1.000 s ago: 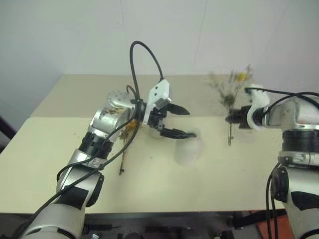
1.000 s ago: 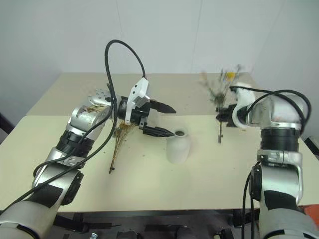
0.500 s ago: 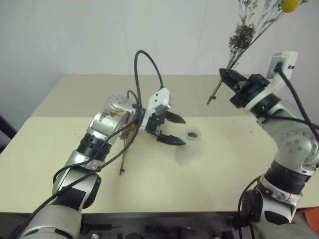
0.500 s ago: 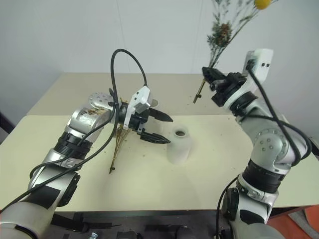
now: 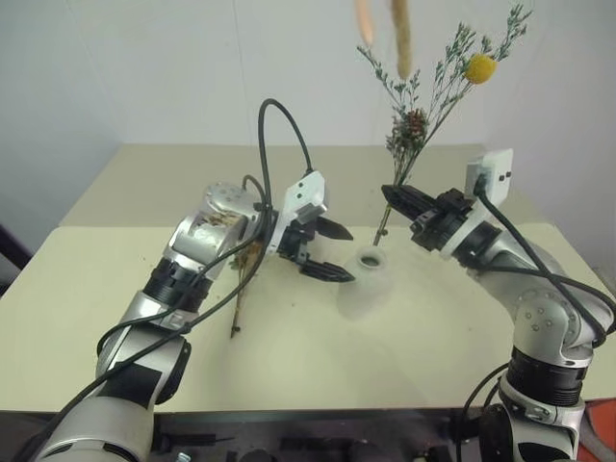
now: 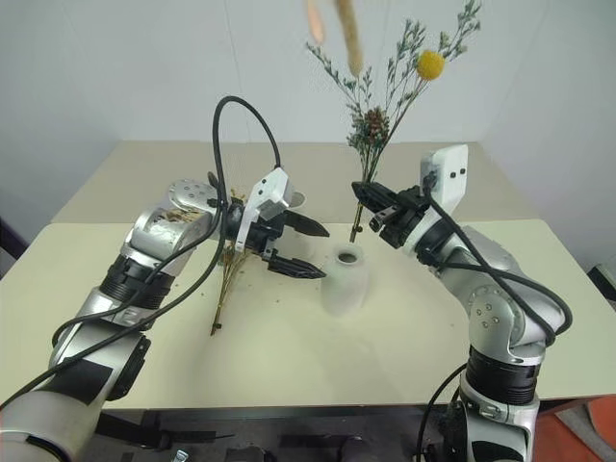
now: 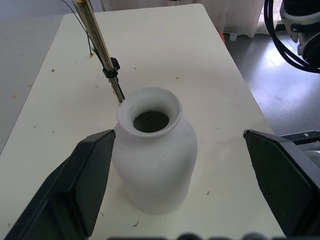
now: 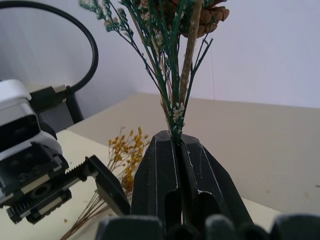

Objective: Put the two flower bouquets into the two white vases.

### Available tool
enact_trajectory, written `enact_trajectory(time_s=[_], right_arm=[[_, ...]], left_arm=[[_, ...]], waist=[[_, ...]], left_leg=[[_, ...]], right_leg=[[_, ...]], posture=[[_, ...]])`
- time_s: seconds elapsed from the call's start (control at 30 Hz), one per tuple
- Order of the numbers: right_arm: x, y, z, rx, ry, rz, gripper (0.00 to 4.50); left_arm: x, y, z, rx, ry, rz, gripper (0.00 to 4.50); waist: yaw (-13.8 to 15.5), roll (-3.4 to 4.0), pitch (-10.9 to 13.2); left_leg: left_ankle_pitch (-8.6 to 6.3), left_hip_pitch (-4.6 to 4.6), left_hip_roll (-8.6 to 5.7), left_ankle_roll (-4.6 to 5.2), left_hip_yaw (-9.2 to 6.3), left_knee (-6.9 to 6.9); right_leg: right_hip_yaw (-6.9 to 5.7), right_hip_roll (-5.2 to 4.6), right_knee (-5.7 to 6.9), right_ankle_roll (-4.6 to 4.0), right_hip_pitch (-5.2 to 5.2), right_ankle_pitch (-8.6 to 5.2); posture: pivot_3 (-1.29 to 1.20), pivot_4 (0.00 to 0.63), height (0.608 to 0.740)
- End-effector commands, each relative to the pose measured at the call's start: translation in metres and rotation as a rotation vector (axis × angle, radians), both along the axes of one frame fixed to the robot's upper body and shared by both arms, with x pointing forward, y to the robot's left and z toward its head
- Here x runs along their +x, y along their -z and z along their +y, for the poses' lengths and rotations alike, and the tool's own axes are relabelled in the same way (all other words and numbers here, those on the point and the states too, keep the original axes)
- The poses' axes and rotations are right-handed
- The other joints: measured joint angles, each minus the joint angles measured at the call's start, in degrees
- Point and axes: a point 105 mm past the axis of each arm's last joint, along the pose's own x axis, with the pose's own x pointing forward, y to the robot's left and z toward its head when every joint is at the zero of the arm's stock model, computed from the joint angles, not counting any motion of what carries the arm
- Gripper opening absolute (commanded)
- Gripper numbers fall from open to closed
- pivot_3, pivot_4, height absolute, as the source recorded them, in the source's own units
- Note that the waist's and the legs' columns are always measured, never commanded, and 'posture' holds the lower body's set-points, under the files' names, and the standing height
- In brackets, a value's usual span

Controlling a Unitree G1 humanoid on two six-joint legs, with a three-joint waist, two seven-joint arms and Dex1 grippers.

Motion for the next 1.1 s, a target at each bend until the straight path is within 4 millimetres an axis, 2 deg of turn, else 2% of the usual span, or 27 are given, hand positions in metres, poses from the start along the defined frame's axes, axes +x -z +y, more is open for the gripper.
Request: enact_trajectory(time_s=[0.03,0.23,0.43,0.57,0.8,1.1], right_arm=[[-0.014,-0.013,0.005,-0.007,-0.030,-0.090,0.03],[-0.016,-0.003,0.008,-0.056,-0.043,-0.084,0.03],[-0.017,-0.006,0.006,-0.069,-0.031,-0.123,0.03],[-0.019,0.009,0.008,-0.125,-0.036,-0.114,0.03],[-0.016,0.026,0.012,-0.125,-0.019,-0.092,0.03],[-0.012,0.040,0.016,-0.140,-0.009,-0.097,0.03]], left_arm=[[-0.004,-0.007,0.000,-0.003,0.016,-0.031,4.50],[-0.005,-0.007,0.001,0.006,0.021,-0.026,4.50],[-0.004,-0.008,0.003,0.012,0.016,-0.030,4.50],[-0.004,-0.010,0.002,0.011,0.018,-0.035,4.50],[-0.004,-0.010,0.003,0.013,0.019,-0.040,4.50],[-0.005,-0.010,0.004,0.010,0.015,-0.037,4.50]], waist=[[0.0,0.00,0.0],[0.0,0.00,0.0],[0.0,0.00,0.0],[0.0,0.00,0.0],[0.0,0.00,0.0],[0.0,0.00,0.0]], left_leg=[[0.00,-0.01,0.00,0.00,-0.01,0.00],[0.00,-0.01,0.00,0.00,0.00,0.01],[0.00,-0.01,0.00,0.00,0.00,0.00],[0.00,-0.01,0.00,0.00,0.00,0.00],[0.00,0.01,0.00,0.00,0.00,0.01],[0.00,0.00,0.00,0.00,0.00,0.02]], right_leg=[[-0.01,0.00,-0.01,0.00,0.00,0.00],[-0.01,0.00,-0.01,0.00,0.00,0.00],[-0.01,0.00,-0.03,0.00,0.00,0.00],[-0.02,0.00,-0.04,0.01,0.02,-0.01],[0.00,0.01,-0.02,0.01,0.02,-0.01],[-0.01,0.02,-0.03,0.01,0.02,-0.01]], posture=[[0.00,0.150,0.740],[0.00,0.150,0.740],[0.00,0.150,0.740],[0.00,0.150,0.740],[0.00,0.150,0.740],[0.00,0.150,0.740]])
